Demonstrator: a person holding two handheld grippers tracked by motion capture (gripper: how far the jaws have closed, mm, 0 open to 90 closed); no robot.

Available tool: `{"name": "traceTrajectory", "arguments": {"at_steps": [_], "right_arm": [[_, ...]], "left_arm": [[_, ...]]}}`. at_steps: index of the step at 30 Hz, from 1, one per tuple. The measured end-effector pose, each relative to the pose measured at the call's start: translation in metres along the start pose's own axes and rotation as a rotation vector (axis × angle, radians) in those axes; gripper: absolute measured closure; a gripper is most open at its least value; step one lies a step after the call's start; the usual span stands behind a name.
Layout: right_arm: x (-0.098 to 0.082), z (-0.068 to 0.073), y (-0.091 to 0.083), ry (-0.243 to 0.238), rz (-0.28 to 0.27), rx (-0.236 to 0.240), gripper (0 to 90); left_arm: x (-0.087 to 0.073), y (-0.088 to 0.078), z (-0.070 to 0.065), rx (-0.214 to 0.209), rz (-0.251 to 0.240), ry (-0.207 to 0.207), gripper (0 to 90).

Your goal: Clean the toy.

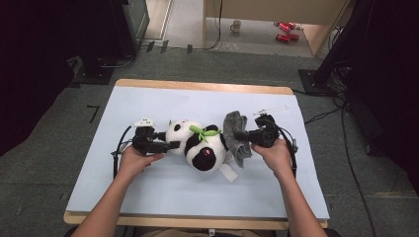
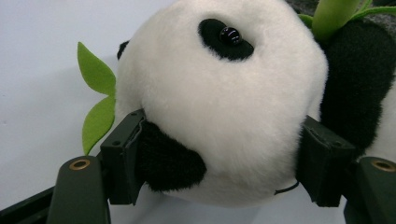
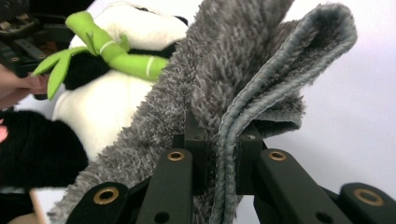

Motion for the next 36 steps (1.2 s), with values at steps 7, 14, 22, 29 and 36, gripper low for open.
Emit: {"name": "traceTrajectory", "arguments": {"at_steps": [7, 14, 22, 29, 36], "right_arm": [[-0.013, -0.008, -0.001, 0.029, -0.005, 0.025, 81.0], [-0.026, -0.020, -0.006, 0.038, 0.038, -0.031, 81.0], [-0.019, -0.034, -0.032, 0.118, -0.039, -0.008, 81.0], [0.004, -0.017, -0.043, 0.067, -0.109, 0.015, 80.9], [0.018, 0.006, -0.033, -0.004, -0.110, 0.037, 80.9]], "left_arm": [[-0.001, 0.000, -0.001, 0.007, -0.002, -0.004, 28.2], [0.000, 0.000, 0.001, -0.002, -0.003, -0.016, 28.1], [-0.001, 0.000, 0.003, -0.023, -0.014, -0.015, 28.0], [0.000, 0.000, 0.002, -0.009, -0.019, -0.015, 28.1], [0.000, 0.001, 0.001, -0.001, -0.034, -0.015, 28.1]]}}
Point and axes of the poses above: each handheld gripper's, and its own axes: y roughly forward along the jaws, x roughly out of its top, z roughly to its left, the point moved 8 cm from there along y, roughly forward along the jaws, and after that the axes turned 2 degrees about -x, right-handed, at the moved point
